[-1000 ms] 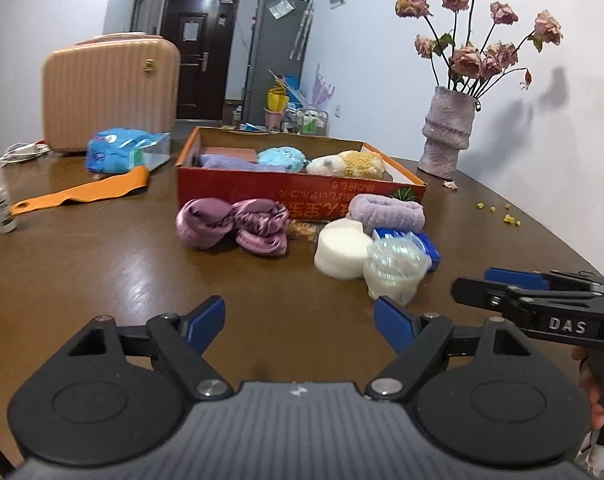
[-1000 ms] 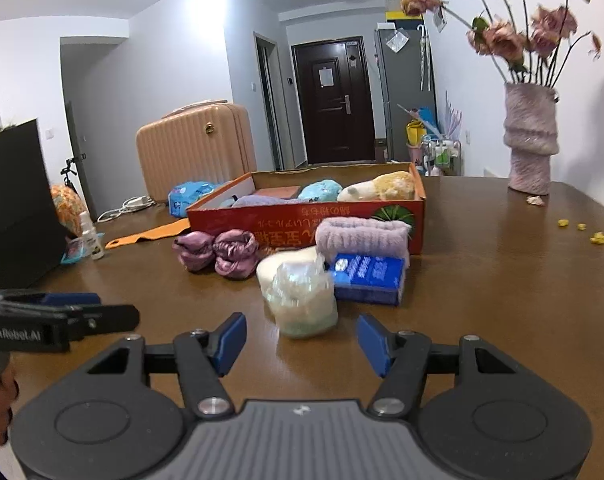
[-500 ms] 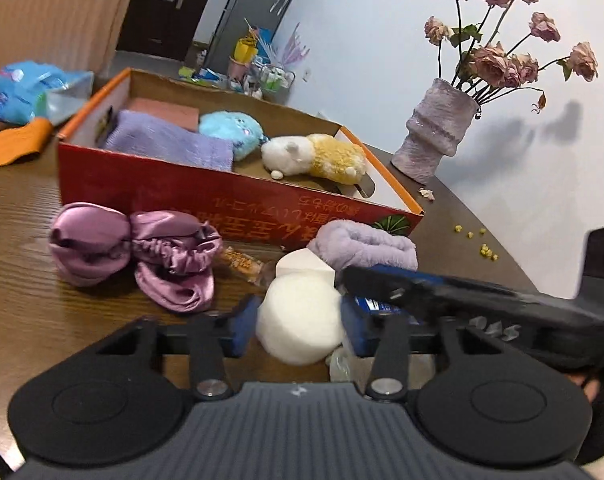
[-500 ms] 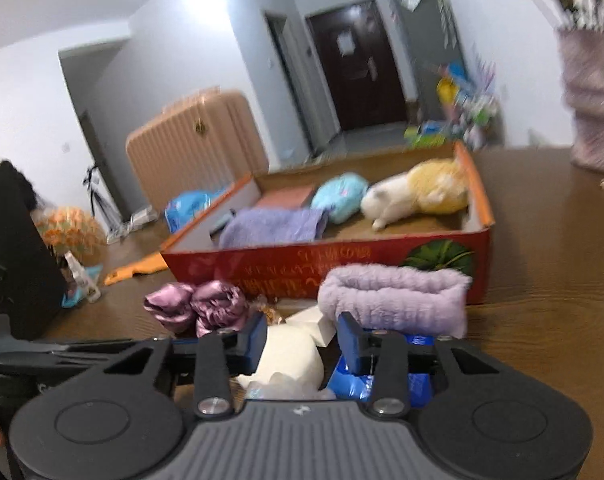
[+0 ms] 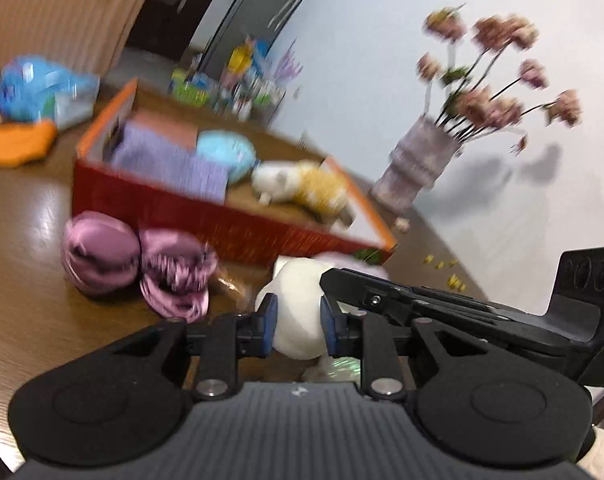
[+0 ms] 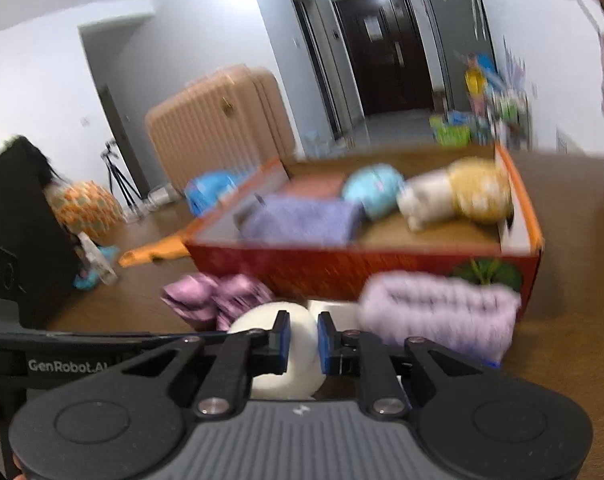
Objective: Organize soft objects
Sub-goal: 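Close both grippers on the white foam cylinder, then carry the white cylinder with both grippers into the box and release it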
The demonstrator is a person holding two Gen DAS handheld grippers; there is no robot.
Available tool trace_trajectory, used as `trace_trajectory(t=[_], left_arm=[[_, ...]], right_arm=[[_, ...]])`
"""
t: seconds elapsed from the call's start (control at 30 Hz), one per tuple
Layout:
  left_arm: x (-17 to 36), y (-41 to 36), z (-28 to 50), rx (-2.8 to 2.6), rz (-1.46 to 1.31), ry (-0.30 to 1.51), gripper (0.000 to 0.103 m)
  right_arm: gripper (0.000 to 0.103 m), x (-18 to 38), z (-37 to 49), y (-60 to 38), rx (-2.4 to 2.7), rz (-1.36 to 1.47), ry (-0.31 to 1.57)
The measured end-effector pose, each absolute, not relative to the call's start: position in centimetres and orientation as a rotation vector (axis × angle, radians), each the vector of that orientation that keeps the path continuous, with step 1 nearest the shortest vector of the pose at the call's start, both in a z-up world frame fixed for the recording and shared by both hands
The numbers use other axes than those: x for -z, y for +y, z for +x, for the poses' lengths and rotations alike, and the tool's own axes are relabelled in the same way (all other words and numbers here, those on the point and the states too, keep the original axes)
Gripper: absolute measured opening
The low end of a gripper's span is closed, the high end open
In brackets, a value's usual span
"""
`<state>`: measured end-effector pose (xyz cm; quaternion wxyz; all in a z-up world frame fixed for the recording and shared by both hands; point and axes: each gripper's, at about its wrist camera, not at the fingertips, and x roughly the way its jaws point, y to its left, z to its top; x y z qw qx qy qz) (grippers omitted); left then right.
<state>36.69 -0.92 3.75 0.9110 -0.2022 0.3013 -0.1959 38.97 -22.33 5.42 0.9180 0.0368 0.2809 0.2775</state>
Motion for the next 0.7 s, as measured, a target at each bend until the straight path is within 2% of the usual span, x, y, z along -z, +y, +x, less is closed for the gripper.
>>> trace_trajectory(t=[0.2, 0.47, 0.7], left_arm=[[-5.8, 0.5, 30.1, 0.419, -0.391, 0.573, 0.024], [-0.6, 1.2, 23.5, 0.423, -0.444, 0.752, 0.023], [0.1, 2.5, 20.4, 0.435, -0.424, 0.744, 0.031]], right_arm=[[0.015, -7.6, 32.2, -20.8, -0.603, 0.045, 0.492], [0.016, -2.1, 24.9, -20.6, -0.591, 0.075, 0.646], [0.022, -0.7, 20.6, -21.6, -0.569, 0.091, 0.678]])
